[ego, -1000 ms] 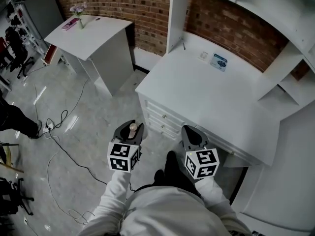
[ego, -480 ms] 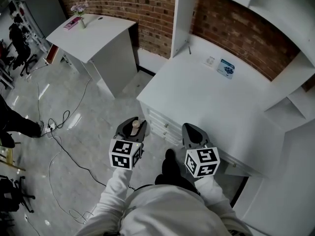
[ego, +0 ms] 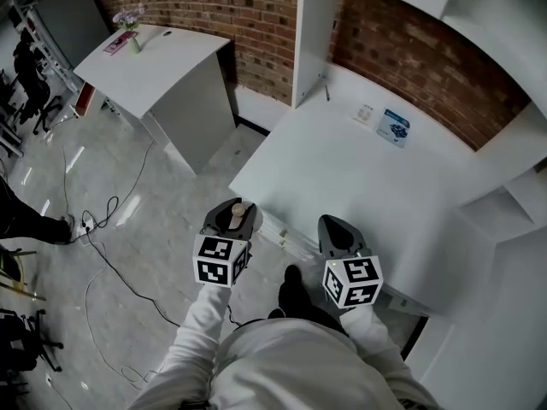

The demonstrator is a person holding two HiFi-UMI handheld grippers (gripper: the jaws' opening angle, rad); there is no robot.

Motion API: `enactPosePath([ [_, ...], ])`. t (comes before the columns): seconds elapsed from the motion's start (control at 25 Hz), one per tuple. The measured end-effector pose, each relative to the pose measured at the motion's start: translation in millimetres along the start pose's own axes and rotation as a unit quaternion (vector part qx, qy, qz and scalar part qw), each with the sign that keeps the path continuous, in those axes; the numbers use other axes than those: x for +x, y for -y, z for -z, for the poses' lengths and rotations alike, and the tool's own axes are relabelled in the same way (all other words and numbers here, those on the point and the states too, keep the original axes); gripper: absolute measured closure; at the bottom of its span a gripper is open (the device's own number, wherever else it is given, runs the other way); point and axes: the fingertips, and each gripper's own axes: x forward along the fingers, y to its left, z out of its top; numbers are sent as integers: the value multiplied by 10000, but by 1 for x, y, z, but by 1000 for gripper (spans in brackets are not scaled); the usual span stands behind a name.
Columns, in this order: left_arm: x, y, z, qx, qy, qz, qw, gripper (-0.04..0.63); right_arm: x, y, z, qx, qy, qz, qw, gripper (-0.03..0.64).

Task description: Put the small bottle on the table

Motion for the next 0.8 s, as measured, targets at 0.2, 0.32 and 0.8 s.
enactPosePath([
  [0.2,30,-2,-6,19,-125,88,9999,457,13,16,-7,62,-41,17,10000,589],
  [0.32,47,-3,-10,23,-142,123,9998,457,19,24,-8,107,-86,37,9999,589],
  [0.8,128,-9,-23,125,-204,170,9996,457,37,54,-7,199,-197,44,9996,589],
])
